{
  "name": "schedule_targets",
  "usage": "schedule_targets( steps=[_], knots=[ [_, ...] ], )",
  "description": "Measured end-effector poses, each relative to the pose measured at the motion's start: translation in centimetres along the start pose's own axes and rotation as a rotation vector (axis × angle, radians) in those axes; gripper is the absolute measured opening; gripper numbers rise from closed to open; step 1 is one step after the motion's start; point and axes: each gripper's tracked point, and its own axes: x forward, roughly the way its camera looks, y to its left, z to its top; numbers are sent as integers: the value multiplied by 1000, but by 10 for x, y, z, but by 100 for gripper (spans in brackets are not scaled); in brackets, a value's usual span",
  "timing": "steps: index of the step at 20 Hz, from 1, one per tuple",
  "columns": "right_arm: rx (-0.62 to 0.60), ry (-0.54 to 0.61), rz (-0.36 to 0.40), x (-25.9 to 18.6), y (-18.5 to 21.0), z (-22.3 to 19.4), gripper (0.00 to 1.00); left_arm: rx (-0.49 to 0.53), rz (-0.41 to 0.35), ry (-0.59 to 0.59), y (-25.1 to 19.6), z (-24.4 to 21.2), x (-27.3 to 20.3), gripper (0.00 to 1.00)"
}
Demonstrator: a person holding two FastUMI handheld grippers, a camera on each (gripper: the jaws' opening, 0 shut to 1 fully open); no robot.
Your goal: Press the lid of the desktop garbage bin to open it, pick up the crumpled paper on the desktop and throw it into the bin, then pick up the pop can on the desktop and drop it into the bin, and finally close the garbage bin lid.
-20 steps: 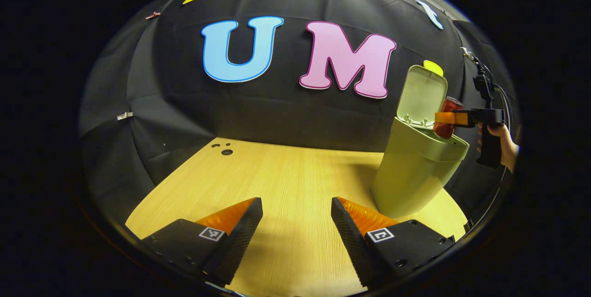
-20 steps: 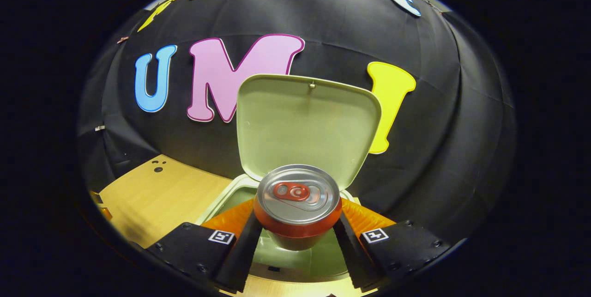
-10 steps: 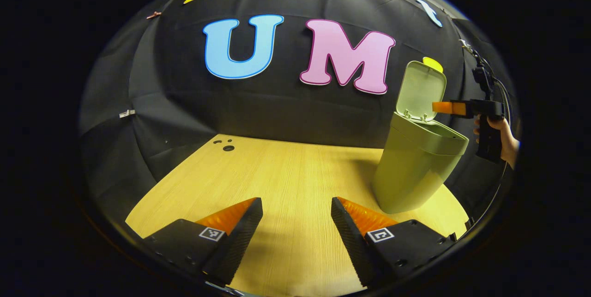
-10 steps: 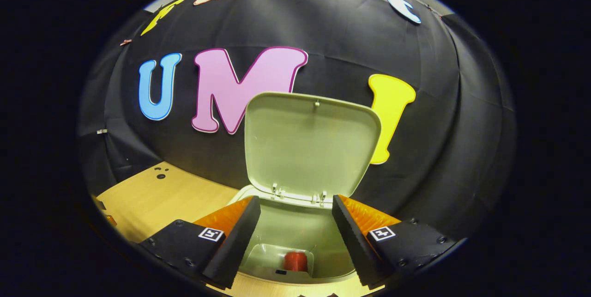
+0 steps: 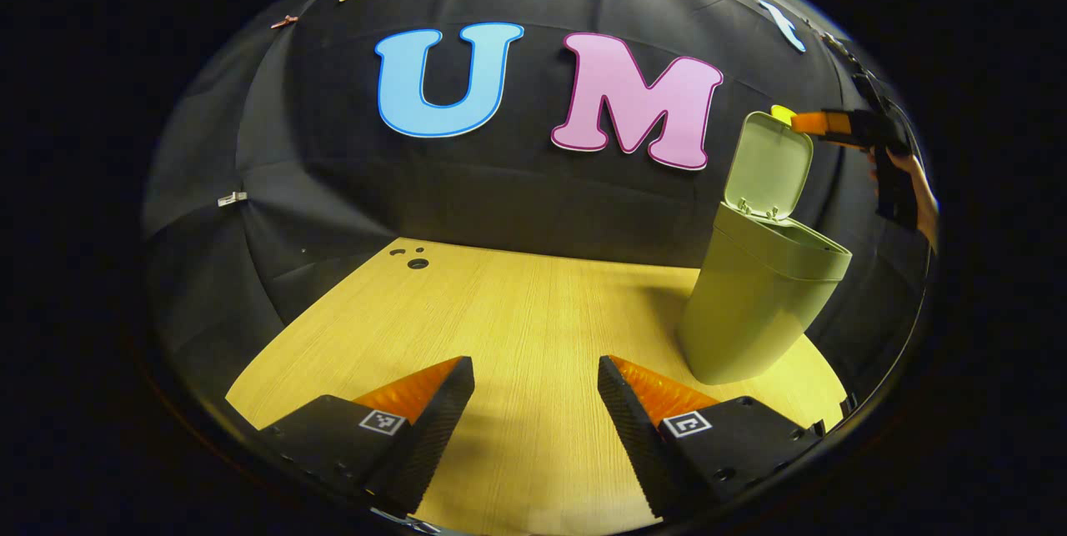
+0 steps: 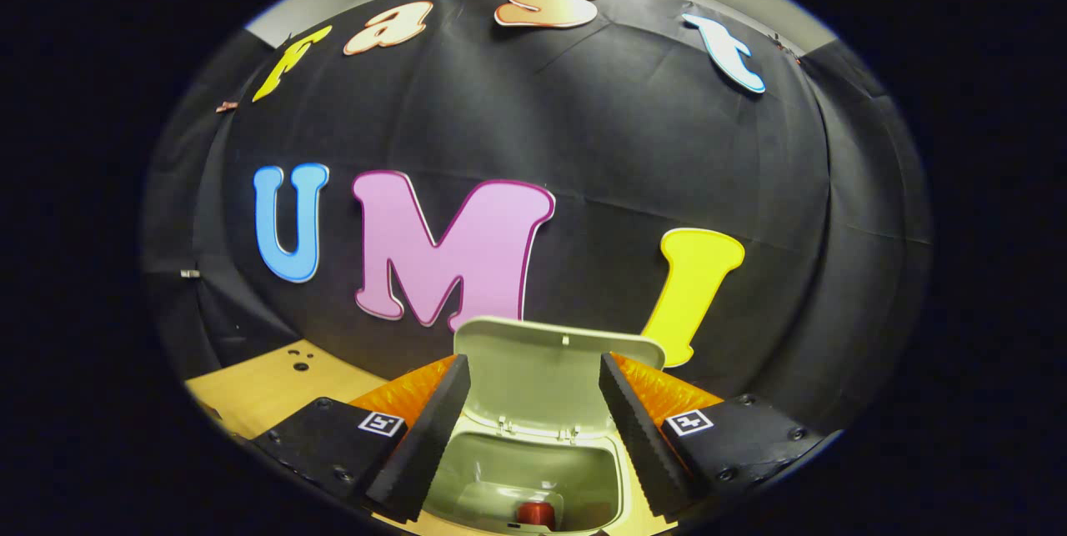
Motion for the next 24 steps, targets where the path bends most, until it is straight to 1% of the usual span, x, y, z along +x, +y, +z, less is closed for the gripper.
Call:
schedule_targets(
  steps=[3, 5, 8, 10, 14, 18, 20, 24],
  knots=[
    [32, 9, -18, 13, -7, 19, 96, -3, 8, 1, 5, -3, 0, 96],
    [40, -5, -23, 23, -11, 35, 96, -13, 18, 11, 11, -9, 1, 96],
    [27, -30, -44, 40, -22, 56, 96, -22, 46, 17, 24, -14, -2, 96],
    [36, -29, -51, 53, -24, 61, 96, -40, 69, 18, 33, -17, -5, 96],
    [41, 32, -66, 82, -30, 50, 96, -85, 115, 11, 52, -19, -10, 96],
    [98, 110, -72, 101, -30, 26, 96, -124, 157, 5, 67, -26, -17, 96],
    [87, 150, -84, 107, -33, 11, 96, -136, 171, 19, 74, -35, -20, 96],
    [40, 169, -92, 104, -35, 3, 96, -157, 182, 30, 78, -44, -26, 96]
  ],
)
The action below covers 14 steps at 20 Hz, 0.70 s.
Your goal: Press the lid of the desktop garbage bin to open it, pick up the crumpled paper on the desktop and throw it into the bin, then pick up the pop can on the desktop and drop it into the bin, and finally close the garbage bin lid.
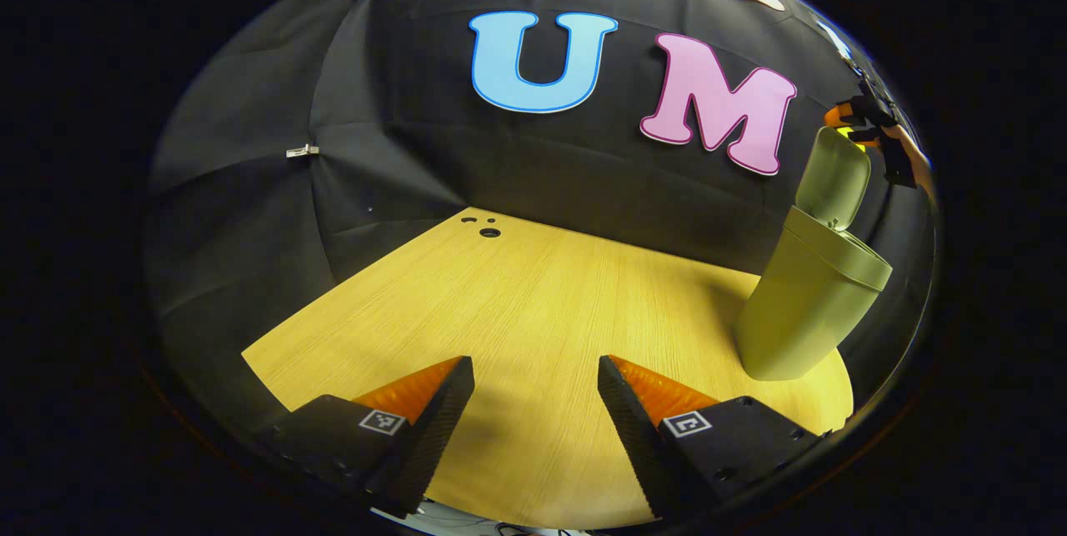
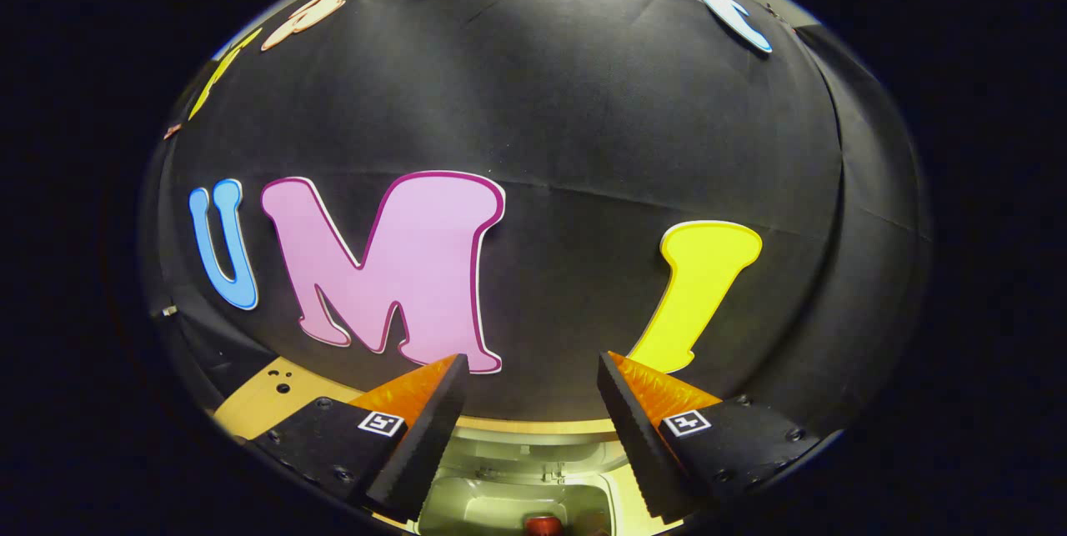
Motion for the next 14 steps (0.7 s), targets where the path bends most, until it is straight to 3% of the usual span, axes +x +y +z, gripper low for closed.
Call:
schedule_targets(
  steps=[14],
  knots=[
    [79, 54, 27, -65, 9, -50, 94, 46, -105, 7, -30, -5, 4, 96]
  ],
)
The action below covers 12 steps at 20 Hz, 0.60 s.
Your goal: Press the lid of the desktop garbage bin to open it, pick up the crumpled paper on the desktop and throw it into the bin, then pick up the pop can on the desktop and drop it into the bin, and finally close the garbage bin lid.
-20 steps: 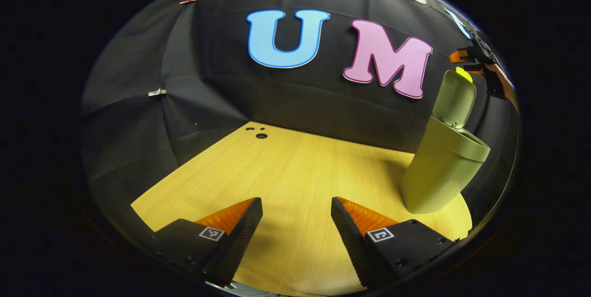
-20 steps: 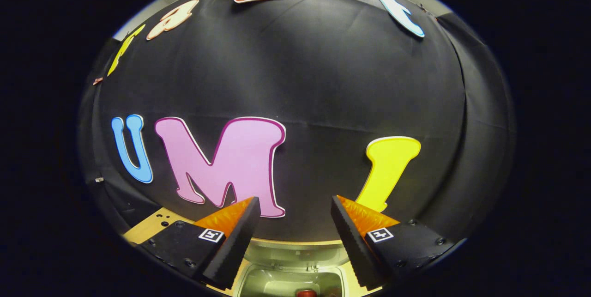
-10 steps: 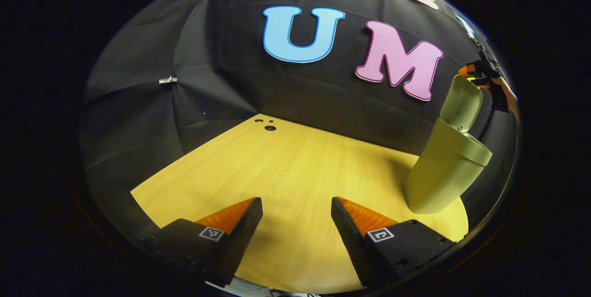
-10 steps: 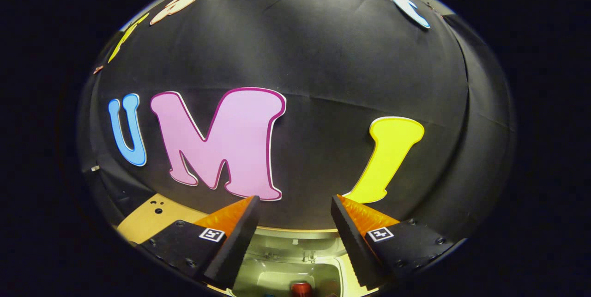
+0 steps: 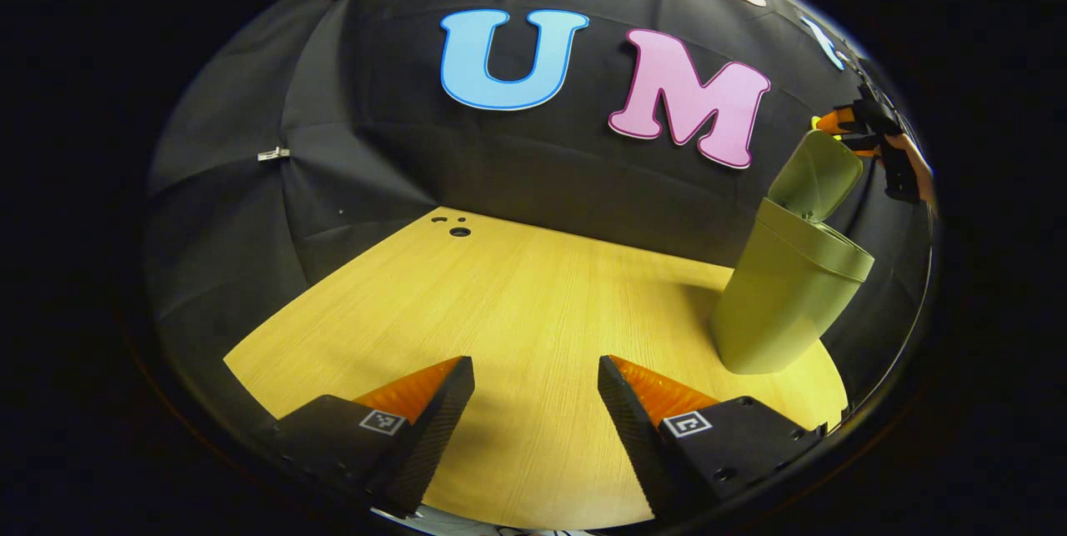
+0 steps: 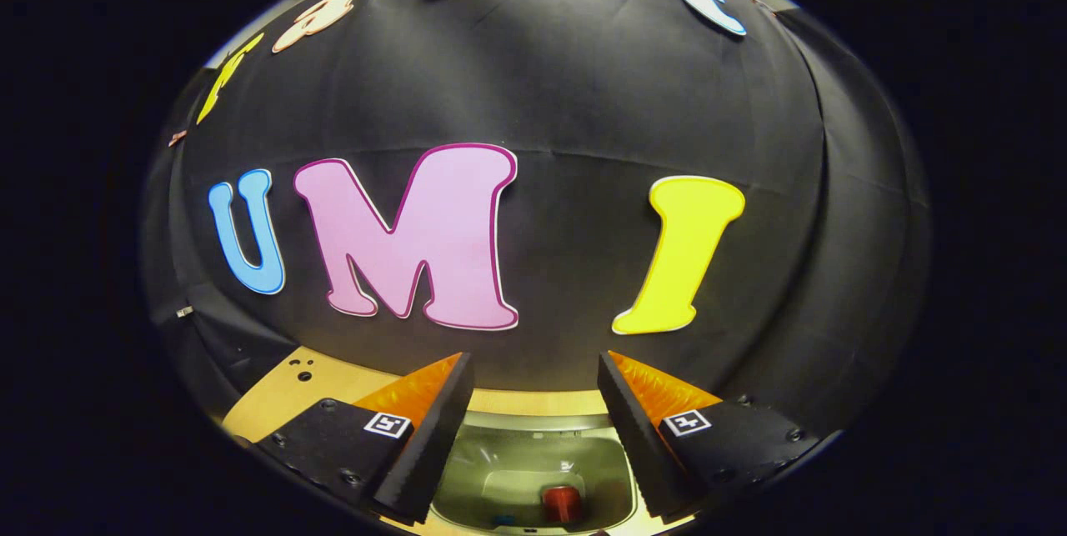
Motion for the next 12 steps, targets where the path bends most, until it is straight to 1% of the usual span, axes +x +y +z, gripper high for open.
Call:
schedule_targets(
  steps=[5, 9, 12],
  knots=[
    [-13, 59, -2, -24, 2, -47, 94, 21, -31, 9, -1, -8, -8, 96],
    [7, 113, -13, -39, 4, -89, 94, 29, -41, 16, 5, -12, -22, 96],
    [15, 119, -26, -46, 5, -107, 94, 22, -51, -17, 8, -7, -34, 96]
  ],
)
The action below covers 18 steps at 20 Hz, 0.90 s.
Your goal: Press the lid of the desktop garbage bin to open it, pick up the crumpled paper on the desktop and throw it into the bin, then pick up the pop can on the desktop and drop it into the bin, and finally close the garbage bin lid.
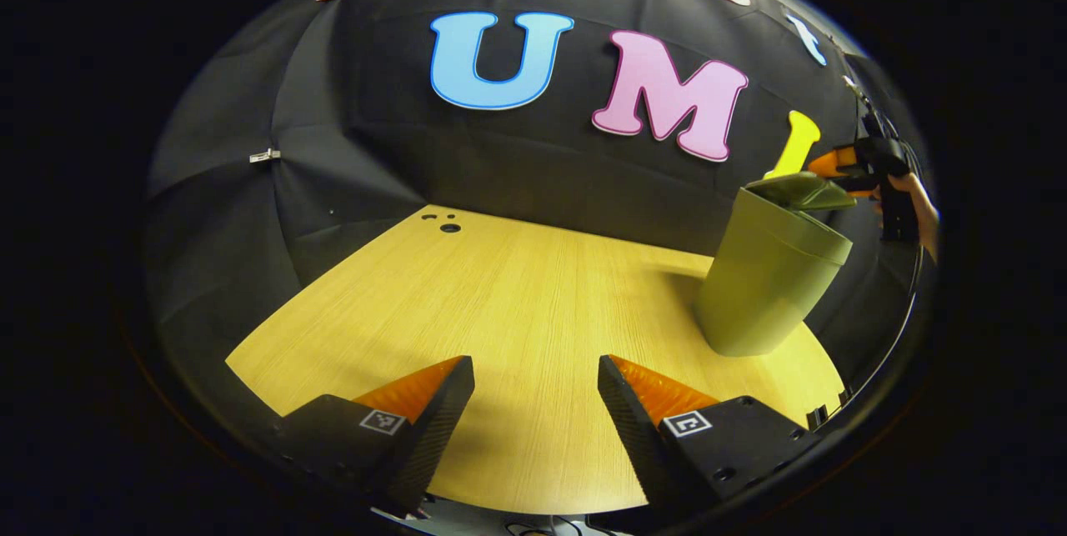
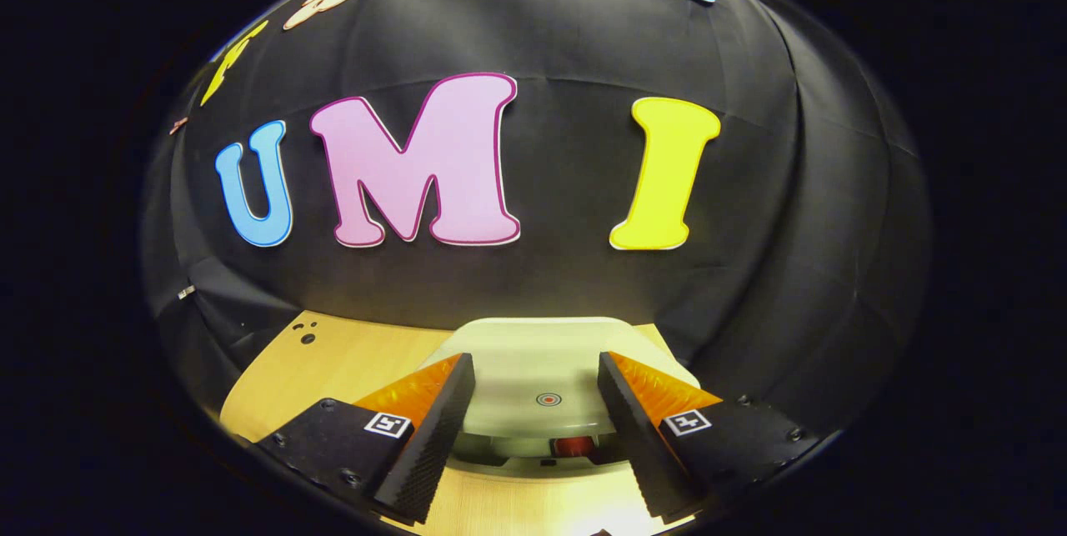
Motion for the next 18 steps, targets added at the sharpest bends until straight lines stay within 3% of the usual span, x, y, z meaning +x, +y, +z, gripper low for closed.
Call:
schedule_targets(
  steps=[9, 18],
  knots=[
    [-2, 48, -11, -9, 4, -42, 96, 5, 24, -8, 17, -15, -34, 96],
    [10, 55, -9, -9, 2, -49, 97, -13, 40, 7, 26, -28, -44, 96]
  ],
)
